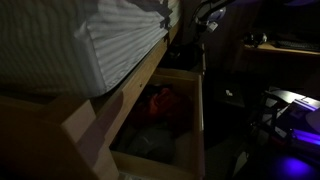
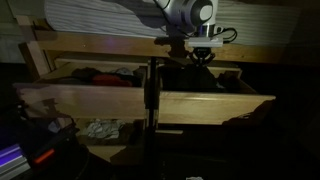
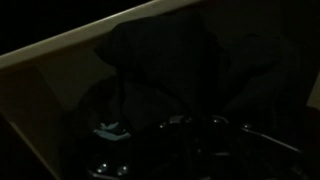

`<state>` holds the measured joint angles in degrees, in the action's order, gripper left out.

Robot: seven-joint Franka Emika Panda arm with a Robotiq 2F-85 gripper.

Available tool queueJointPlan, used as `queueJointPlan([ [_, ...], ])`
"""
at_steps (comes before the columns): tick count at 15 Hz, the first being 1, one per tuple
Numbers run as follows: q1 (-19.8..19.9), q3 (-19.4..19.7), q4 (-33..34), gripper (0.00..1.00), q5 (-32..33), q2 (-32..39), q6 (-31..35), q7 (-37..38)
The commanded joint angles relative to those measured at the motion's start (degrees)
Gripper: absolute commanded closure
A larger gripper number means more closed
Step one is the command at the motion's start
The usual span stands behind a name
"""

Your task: Pick a cloth in the right drawer and put it in the left drawer

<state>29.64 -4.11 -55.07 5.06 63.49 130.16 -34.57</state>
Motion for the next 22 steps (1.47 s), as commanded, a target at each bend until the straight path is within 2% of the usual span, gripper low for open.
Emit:
queueJointPlan([
  [1, 1.0, 0.5, -8.6, 0.98, 0.3, -11.3, -1.9, 0.7],
  [7, -1.5, 2.1, -19.0, 0.98, 3.9, -26.9, 2.8, 4.9],
  [11, -5.0, 2.2, -27.6, 0.98, 9.0, -37.0, 8.1, 9.1],
  [14, -8.3, 1.8, -33.7, 0.98, 12.9, -44.3, 9.3, 13.2],
  [15, -12.2, 4.9, -35.2, 0.98, 11.4, -46.6, 8.8, 13.0],
  [17, -14.5, 3.5, -38.5, 0.98, 8.5, -51.3, 6.2, 10.8],
  [19, -16.1, 1.0, -41.4, 0.98, 0.0, -55.8, 3.3, 6.8],
  [22, -20.6, 0.1, -43.5, 0.98, -10.5, -62.2, -5.3, 6.5],
])
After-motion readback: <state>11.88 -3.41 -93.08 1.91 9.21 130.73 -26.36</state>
